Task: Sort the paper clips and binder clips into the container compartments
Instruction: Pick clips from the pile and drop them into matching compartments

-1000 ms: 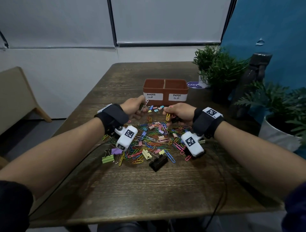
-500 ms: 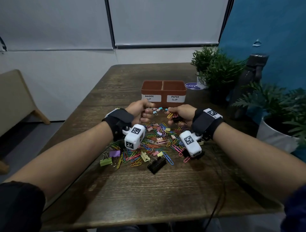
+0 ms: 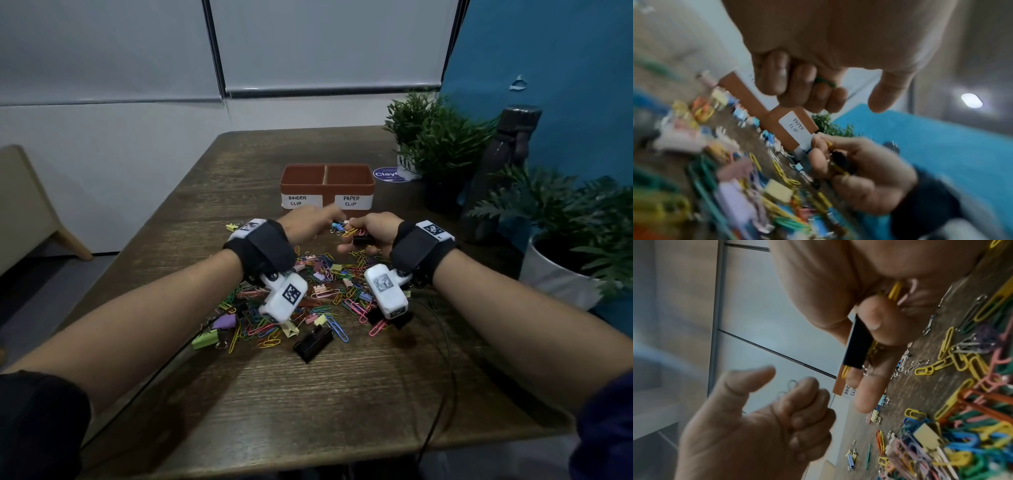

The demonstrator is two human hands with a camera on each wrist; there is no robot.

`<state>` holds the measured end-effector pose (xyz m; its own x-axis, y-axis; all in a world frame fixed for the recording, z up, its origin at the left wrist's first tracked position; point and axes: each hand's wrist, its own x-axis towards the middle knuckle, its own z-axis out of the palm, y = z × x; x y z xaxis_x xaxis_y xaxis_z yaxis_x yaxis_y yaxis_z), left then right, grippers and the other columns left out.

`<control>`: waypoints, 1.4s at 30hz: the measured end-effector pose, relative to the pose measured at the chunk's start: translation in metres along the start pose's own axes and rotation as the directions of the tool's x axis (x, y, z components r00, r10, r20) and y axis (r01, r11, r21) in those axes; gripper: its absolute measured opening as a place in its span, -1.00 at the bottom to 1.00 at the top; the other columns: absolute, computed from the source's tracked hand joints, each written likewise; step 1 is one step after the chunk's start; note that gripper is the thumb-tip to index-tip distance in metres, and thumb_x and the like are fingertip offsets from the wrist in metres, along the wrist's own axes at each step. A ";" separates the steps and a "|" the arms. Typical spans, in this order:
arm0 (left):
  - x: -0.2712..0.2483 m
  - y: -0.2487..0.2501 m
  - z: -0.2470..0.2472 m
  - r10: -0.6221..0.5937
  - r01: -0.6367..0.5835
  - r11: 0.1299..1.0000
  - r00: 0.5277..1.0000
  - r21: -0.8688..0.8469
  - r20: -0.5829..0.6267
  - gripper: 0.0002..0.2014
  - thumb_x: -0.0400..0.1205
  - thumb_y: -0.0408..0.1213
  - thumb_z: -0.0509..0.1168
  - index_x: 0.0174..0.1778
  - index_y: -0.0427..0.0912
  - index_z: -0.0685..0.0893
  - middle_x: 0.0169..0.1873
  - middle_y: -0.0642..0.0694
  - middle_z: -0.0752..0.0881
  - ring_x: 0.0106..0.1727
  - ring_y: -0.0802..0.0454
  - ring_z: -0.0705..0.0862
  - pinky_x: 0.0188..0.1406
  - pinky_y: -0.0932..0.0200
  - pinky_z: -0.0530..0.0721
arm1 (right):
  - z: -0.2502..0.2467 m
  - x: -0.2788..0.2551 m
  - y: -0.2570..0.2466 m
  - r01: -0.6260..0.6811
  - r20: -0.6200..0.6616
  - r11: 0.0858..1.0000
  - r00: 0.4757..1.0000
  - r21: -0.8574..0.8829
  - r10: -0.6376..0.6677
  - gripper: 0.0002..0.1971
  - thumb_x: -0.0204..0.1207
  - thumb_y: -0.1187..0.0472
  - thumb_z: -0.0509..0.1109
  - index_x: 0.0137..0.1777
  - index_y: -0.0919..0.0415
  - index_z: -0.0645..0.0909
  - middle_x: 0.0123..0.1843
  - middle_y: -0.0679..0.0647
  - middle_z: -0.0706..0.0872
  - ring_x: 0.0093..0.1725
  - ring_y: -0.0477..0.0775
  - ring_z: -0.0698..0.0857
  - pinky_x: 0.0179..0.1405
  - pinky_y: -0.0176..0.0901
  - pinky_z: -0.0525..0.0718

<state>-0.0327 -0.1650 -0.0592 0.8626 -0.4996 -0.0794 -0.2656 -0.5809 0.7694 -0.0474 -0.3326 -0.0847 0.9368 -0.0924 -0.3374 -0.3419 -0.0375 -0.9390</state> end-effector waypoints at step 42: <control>-0.004 -0.052 -0.051 -0.028 0.062 0.763 0.998 0.643 -0.062 -0.70 0.31 0.15 0.60 -0.23 0.05 0.80 -0.25 0.11 0.77 -0.17 0.10 0.70 -0.21 0.17 0.63 | -0.041 0.041 -0.017 -0.056 -0.095 0.997 0.994 0.044 0.060 -0.71 0.73 0.28 0.05 -0.24 0.13 0.42 -0.48 -0.04 0.34 -0.77 -0.18 0.25 -0.83 -0.47 0.12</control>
<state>-0.0005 -0.1007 -0.0665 0.8950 -0.4418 -0.0615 -0.4262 -0.8876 0.1745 -0.0057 -0.3765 -0.0799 0.9033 -0.1886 -0.3853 -0.3903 0.0112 -0.9206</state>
